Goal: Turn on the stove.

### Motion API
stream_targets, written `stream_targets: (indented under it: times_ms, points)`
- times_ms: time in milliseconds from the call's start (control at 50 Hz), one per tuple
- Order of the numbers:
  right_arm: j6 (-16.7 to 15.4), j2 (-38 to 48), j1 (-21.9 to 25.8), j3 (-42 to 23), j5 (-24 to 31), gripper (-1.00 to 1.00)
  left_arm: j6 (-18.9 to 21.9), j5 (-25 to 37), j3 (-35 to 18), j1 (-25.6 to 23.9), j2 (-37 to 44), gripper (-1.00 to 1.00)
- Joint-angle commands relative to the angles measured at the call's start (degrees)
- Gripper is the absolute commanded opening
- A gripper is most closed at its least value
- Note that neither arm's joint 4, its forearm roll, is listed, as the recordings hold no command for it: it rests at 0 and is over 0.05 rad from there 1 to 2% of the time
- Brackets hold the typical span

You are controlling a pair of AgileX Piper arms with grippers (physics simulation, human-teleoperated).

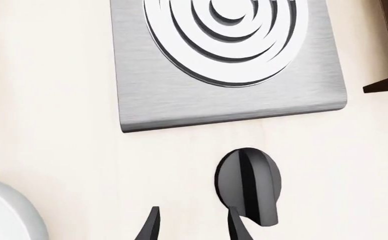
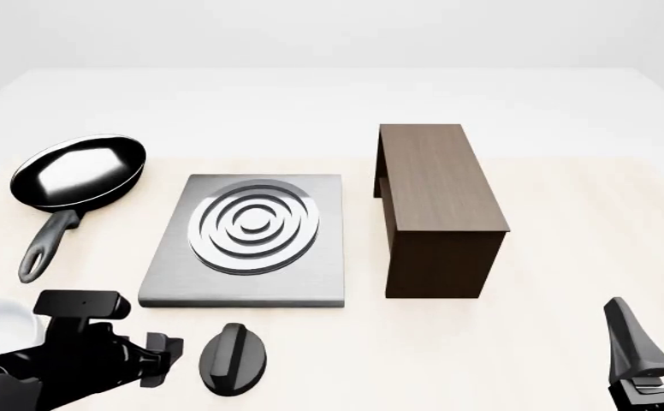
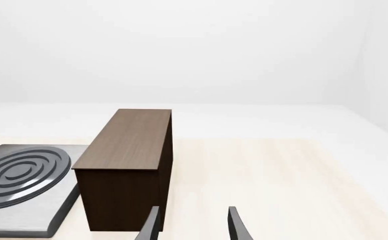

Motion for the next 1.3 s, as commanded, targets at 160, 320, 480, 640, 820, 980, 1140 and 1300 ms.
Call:
stream_targets:
  times_ms: [160,320,480,640,820,980,1140,1300]
  points:
    - [0.0,0.0,0.0,0.0,0.0,1.00,0.6,-6.2,2.4,0.7,5.0,1.00]
    - [0.0,0.0,0.0,0.0,0.0,1.00,-0.3,-7.7,3.0,-0.5,6.2,1.00]
    - [0.0,0.0,0.0,0.0,0.0,1.00,-1.6,-12.4,4.7,-1.9,10.3,1.00]
    - [0.0,0.0,0.0,0.0,0.0,1.00,-3.2,-18.3,6.2,-2.9,15.5,1.00]
    - [0.0,0.0,0.0,0.0,0.0,1.00,-6.7,-21.3,7.4,-6.1,17.3,1.00]
    - [0.0,0.0,0.0,0.0,0.0,1.00,-8.7,-20.4,7.4,-8.7,16.0,1.00]
    - [0.0,0.0,0.0,0.0,0.0,1.00,-10.4,-20.2,7.0,-11.1,15.6,1.00]
    - [0.0,0.0,0.0,0.0,0.0,1.00,-10.8,-21.2,5.9,-11.9,17.7,1.00]
